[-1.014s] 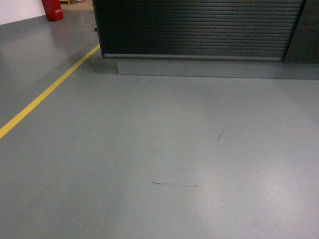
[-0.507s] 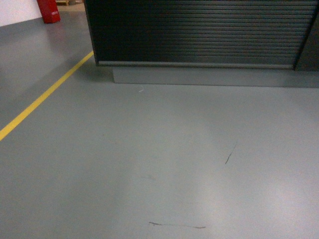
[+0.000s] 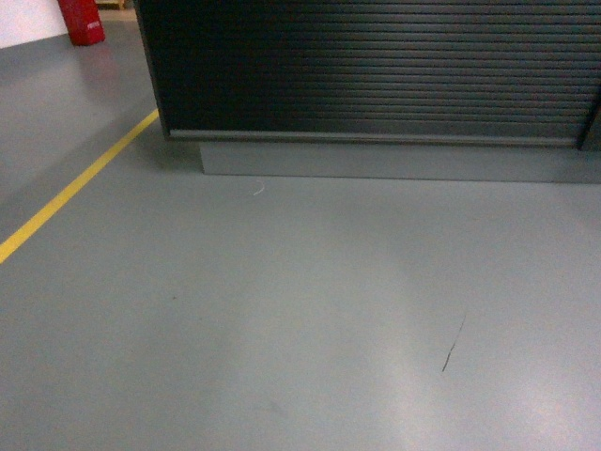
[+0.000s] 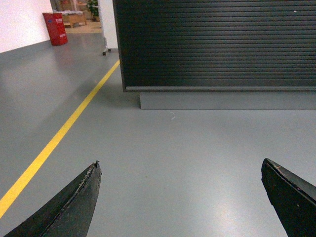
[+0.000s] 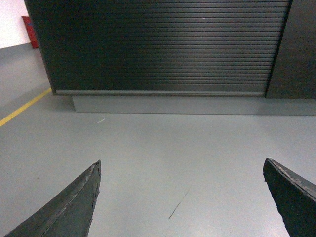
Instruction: Place dark red mango on scale at checkout
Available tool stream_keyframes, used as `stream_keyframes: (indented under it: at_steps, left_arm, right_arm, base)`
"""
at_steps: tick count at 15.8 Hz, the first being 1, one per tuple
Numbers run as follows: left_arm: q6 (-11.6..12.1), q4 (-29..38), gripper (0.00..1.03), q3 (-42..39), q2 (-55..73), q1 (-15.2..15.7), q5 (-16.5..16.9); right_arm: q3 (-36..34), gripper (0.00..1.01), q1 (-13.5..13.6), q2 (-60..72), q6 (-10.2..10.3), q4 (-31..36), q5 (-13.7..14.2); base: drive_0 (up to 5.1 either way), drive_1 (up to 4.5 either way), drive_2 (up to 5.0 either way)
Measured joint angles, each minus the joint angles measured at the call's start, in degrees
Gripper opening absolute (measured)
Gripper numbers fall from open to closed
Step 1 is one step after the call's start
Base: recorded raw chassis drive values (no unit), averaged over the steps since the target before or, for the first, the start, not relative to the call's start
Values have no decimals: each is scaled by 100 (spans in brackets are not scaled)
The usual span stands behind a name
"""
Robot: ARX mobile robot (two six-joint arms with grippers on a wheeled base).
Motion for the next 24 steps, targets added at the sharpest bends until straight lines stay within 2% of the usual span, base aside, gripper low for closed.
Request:
stream_keyframes:
  at_steps: [24]
  left_arm:
    - [0,4,98,0,0,0,7]
  right_arm:
    - [0,98,0,0,0,-22,-9]
  base:
    - [5,435,-424]
